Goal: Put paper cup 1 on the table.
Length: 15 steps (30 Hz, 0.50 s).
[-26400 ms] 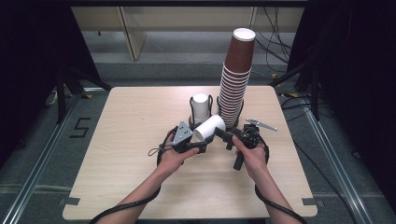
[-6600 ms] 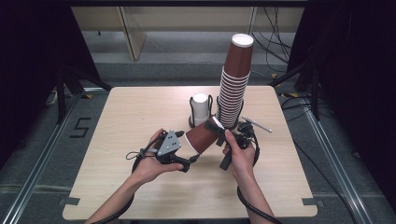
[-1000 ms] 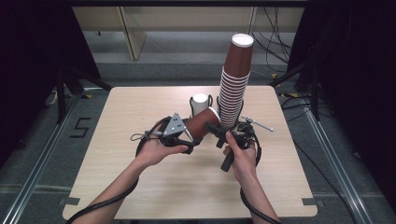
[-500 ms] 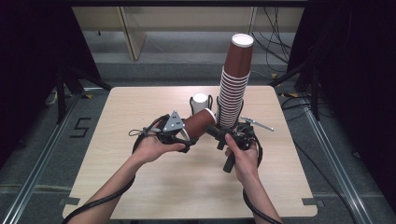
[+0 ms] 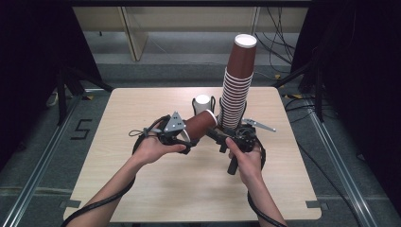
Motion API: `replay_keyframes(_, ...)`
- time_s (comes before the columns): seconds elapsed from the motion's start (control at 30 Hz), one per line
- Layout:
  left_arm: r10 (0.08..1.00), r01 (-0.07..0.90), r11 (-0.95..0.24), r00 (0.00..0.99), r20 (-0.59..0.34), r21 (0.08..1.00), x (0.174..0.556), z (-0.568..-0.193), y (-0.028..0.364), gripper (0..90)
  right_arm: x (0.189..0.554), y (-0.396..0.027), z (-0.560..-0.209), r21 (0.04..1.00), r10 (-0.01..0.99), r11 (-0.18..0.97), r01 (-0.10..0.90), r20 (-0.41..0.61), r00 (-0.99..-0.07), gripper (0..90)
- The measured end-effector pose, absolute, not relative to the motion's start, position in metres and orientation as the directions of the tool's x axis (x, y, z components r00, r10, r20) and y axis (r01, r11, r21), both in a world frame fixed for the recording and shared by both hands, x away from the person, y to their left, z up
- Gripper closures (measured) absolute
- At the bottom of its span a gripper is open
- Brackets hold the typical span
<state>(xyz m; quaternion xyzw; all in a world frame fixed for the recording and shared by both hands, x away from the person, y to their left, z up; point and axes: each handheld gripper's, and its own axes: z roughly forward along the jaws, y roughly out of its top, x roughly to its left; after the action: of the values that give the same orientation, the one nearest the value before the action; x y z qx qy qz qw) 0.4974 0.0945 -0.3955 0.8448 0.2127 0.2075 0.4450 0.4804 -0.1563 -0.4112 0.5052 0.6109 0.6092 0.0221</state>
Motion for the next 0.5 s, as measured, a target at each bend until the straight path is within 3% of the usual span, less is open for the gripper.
replay_keyframes(0.33, 0.538, 0.176, -0.537, 0.825, 0.174, 0.825, 0.4975, -0.3930, 0.0968, 18.0, 0.4790, -0.1568, -0.4088, 0.800, 0.669, -0.200, 0.566, 0.533, -0.517, 5.3)
replay_keyframes(0.5, 0.531, 0.188, -0.557, 0.829, 0.174, 0.809, 0.4979, -0.3918, 0.0983, 18.0, 0.4786, -0.1554, -0.4073, 0.846, 0.704, -0.118, 0.520, 0.441, -0.557, 9.0)
